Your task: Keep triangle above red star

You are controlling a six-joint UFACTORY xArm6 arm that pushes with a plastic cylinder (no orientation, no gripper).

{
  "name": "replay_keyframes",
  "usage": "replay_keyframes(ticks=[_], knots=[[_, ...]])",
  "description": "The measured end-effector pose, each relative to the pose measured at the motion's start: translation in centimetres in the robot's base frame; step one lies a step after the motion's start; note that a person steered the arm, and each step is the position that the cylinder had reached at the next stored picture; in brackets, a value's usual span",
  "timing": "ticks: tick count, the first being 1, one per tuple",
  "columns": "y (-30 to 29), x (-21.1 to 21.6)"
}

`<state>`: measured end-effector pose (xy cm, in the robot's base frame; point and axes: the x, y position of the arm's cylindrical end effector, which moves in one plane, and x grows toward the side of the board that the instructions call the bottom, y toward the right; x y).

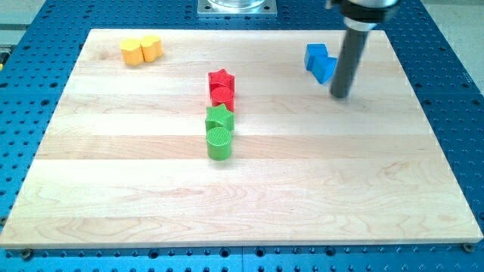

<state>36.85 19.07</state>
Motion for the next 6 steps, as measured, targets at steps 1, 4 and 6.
replay_keyframes(ticks=[1, 4, 6], knots=[[0.7, -2.1], [-5.5, -4.9], [-12.5, -7.3]])
